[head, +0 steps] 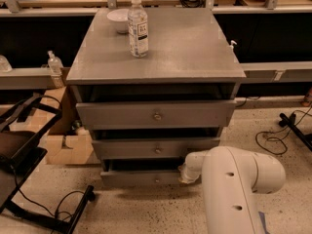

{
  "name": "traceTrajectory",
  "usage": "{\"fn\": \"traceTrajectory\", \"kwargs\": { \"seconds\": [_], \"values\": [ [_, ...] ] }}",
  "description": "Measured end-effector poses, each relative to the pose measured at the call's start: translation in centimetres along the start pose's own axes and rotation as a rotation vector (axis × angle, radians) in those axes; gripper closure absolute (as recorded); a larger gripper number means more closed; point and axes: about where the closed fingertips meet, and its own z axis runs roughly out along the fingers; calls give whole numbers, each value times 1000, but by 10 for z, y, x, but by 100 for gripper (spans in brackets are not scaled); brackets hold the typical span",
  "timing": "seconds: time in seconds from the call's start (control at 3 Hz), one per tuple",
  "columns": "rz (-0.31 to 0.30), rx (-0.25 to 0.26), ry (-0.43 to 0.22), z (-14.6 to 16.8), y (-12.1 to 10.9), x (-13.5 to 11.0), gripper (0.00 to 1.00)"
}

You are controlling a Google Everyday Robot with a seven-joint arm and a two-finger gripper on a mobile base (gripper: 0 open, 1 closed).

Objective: Open bottom drawer

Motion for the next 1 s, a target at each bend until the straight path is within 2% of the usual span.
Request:
{"fn": "traceTrajectory", "kwargs": {
  "seconds": [0.33, 1.0],
  "values": [
    [0, 0, 0, 0, 0, 0, 83],
    [0, 0, 0, 0, 0, 0, 37]
  ]
}}
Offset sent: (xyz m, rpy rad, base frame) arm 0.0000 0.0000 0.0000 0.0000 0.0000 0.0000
